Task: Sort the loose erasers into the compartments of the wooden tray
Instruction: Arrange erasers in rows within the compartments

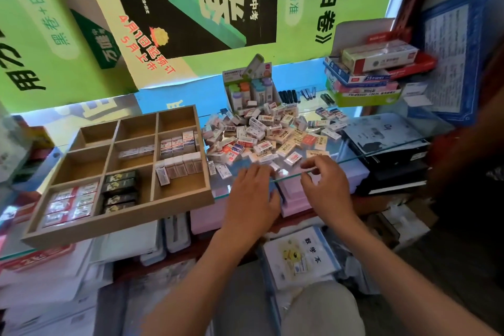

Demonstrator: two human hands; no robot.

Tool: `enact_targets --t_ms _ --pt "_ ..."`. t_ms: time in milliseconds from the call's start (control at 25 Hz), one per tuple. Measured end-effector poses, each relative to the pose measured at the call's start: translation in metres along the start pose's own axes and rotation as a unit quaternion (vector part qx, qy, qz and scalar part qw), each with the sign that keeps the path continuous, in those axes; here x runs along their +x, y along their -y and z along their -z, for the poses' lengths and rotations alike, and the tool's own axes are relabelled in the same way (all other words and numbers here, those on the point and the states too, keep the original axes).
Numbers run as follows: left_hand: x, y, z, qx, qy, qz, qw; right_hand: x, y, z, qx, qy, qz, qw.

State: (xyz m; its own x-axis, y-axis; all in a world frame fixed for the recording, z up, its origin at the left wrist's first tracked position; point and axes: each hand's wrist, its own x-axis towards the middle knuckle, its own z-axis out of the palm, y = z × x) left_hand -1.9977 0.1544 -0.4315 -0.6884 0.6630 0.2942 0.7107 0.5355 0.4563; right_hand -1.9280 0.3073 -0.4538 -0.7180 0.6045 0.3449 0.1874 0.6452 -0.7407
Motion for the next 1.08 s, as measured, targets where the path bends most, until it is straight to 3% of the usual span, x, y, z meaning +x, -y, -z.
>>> enact_targets --t_ms 120,280,440,520,640,760,880,1000,1080 --pt "0.017 0.002 -0.011 -0.017 -0.017 0.093 0.995 -0.006 -0.009 0.003 0.031 -0.008 -0.009 0.999" --pt "0.030 0.006 -0.016 -0.024 -0.027 0.136 0.990 -0.008 -0.011 0.002 0.053 -0.004 -0.007 0.999" --pt "0.029 0.007 -0.009 -0.149 -0.033 0.193 0.969 0.005 -0.007 0.004 0.057 -0.031 -0.038 0.997" --pt "0.026 0.005 -0.004 -0.253 -0.031 0.243 0.936 0.011 -0.002 0.001 0.045 -0.038 -0.042 0.997" --pt "0.020 0.001 0.004 -0.413 -0.029 0.314 0.854 0.021 0.003 0.002 -0.020 -0.099 -0.054 0.993" --pt "0.020 0.002 0.011 -0.497 -0.046 0.358 0.789 0.039 -0.003 0.021 -0.010 -0.163 -0.092 0.982" --pt "0.026 0.001 0.020 -0.543 -0.091 0.365 0.751 0.047 -0.005 0.026 -0.022 -0.079 -0.040 0.996" --pt "0.028 -0.001 0.026 -0.537 -0.110 0.346 0.762 0.044 0.015 0.001 -0.089 0.091 0.100 0.987" --pt "0.024 0.001 0.031 -0.532 -0.108 0.343 0.766 0.047 0.024 -0.021 -0.183 0.148 0.170 0.957"
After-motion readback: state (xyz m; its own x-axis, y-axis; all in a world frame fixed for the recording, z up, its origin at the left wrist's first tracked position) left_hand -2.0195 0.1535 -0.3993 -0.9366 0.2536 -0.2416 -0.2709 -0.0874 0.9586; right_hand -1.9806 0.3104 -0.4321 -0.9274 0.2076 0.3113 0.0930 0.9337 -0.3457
